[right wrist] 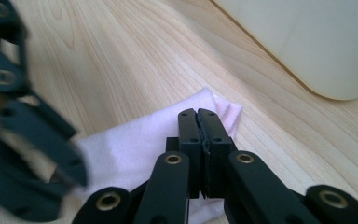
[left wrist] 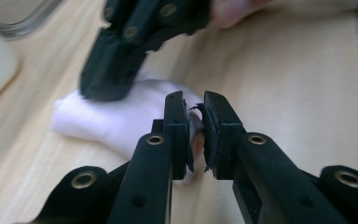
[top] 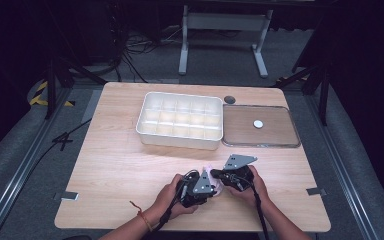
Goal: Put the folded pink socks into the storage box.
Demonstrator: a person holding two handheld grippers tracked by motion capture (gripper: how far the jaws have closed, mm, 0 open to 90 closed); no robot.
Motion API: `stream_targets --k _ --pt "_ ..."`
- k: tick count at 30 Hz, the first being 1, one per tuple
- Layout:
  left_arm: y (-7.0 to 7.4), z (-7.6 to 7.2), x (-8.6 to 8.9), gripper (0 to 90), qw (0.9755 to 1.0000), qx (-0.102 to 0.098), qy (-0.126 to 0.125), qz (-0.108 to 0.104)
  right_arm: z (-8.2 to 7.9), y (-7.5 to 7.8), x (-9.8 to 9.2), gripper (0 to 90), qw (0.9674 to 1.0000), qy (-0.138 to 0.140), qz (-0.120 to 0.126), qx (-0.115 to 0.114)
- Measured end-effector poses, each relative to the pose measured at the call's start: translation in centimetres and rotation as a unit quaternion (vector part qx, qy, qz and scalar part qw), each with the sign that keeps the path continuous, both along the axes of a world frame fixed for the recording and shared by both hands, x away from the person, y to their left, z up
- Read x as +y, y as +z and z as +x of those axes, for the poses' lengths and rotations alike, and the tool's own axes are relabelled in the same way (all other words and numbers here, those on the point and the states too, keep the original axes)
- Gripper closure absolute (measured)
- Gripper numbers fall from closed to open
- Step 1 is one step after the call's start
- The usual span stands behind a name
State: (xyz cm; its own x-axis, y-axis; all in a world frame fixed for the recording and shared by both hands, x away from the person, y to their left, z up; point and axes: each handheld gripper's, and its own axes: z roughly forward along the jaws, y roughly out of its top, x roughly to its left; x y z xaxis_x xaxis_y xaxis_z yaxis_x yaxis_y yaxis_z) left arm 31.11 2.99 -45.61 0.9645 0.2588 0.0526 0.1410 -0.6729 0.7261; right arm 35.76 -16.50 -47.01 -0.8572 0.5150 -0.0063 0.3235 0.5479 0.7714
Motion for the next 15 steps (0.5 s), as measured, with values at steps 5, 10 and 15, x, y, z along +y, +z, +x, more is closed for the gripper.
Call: stream_targets --k 5,10,15 --pt "1.3 0.3 1.1 87.5 0.9993 -0.010 0.003 -0.036 0.1 -0.2 -0.2 89.7 1.0000 0.002 0.007 0.004" --pt "0.6 1.6 1.3 89.1 0.9989 -0.010 0.023 -0.040 0.1 -0.1 -0.2 89.8 1.0000 0.008 -0.002 0.000" --pt "-1.3 1.3 0.3 89.1 0.9998 -0.015 -0.014 -0.006 0.1 -0.1 -0.1 89.8 0.9999 0.010 -0.002 -0.002"
